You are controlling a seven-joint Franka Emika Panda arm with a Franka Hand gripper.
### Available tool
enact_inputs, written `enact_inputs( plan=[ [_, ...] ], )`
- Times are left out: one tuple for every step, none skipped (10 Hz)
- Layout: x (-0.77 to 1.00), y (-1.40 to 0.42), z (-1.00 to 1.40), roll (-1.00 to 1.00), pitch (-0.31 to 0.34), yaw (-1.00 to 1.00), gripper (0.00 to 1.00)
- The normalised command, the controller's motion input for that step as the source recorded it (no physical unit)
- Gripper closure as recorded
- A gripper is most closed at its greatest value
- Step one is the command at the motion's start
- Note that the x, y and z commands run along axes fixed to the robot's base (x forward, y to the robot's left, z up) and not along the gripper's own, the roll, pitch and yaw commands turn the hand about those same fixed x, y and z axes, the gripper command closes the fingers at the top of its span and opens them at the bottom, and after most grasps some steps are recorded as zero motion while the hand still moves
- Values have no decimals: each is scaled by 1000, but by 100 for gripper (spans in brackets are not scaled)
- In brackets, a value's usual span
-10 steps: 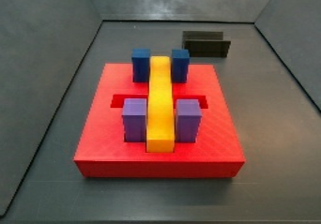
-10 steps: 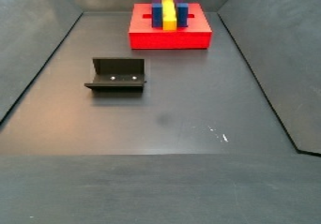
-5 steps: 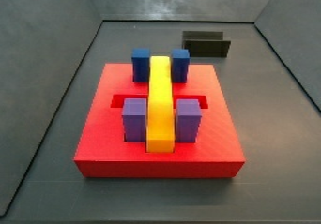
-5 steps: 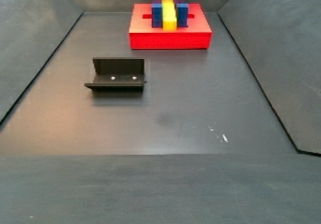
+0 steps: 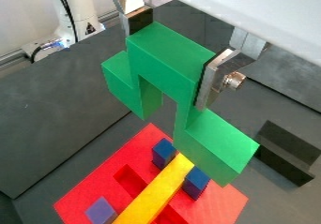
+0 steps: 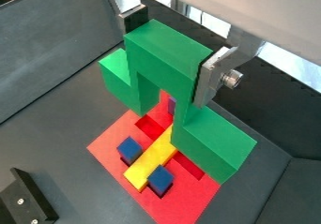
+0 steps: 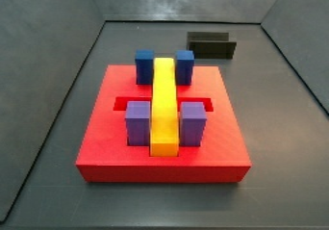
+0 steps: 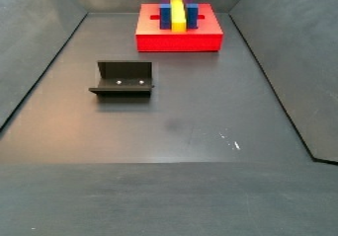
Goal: Pick up the green object. Move up. Place the green object on the fixture. Regrasp the green object. Move to above the board. Insert the green object.
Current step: Insert the green object.
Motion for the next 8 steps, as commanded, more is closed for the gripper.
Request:
enact_inputs(
  plan=[
    [260,0,-266,-183,-19,-117,100],
    [437,34,-149,-459,-156,-263,100],
    [403,0,-80,-496,-193,-323,100],
    [386,0,-220,-423,-203,-306,100],
    [217,0,-549,-197,-153,-137,100],
    [40,-166,-623,27,-27,6,100],
    [74,-600,-537,371,0,129,100],
    [103,-509,-480,416,0,157,100]
  ],
)
